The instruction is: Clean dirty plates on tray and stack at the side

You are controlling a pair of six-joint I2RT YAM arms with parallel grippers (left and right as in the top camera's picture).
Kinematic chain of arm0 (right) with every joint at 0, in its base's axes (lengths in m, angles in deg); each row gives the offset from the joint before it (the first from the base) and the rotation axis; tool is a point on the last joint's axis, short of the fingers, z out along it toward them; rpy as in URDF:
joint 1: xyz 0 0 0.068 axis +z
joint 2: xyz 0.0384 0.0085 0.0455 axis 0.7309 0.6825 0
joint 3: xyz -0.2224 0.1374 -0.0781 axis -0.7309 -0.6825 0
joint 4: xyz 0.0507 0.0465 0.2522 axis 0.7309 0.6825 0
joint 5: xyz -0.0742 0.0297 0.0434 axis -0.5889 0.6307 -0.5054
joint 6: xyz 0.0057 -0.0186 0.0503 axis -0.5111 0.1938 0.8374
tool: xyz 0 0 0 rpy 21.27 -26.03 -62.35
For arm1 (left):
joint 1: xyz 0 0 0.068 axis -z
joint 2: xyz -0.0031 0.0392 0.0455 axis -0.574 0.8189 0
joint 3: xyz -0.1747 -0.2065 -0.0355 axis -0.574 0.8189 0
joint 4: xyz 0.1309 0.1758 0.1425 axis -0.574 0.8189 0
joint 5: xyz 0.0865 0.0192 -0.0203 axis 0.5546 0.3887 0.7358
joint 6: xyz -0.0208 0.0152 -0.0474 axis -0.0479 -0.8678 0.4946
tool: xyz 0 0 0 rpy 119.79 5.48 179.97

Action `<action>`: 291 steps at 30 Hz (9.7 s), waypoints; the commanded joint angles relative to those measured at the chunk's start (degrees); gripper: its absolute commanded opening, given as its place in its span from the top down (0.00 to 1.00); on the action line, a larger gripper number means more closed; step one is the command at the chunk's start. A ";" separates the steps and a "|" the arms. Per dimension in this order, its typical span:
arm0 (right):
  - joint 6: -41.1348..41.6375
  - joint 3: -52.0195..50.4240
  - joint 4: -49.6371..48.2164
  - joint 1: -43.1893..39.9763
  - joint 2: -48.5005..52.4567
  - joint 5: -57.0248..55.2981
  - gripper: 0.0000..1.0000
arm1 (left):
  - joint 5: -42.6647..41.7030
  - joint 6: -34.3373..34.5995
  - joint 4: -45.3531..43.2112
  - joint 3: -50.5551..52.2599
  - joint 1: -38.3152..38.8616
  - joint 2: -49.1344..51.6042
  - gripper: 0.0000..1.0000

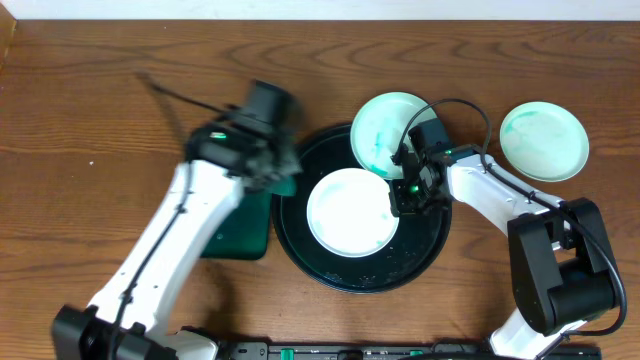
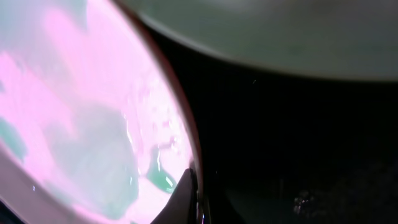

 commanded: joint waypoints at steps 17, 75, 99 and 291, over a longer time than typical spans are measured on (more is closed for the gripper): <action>-8.15 -0.37 -1.99 2.36 -7.28 -9.70 0.99 | 3.43 -11.91 1.53 3.87 -16.83 9.66 0.52; -45.35 9.16 -60.78 39.30 -8.72 -44.24 0.99 | -10.25 -11.89 2.16 3.78 -27.45 -30.91 0.20; -49.59 9.16 -62.79 41.13 -8.72 -48.70 0.99 | -10.25 -11.89 2.14 3.78 -27.47 -30.91 0.20; 9.07 15.65 -23.74 -13.53 5.14 -5.73 0.50 | -10.23 -11.89 2.14 3.78 -27.45 -30.91 0.20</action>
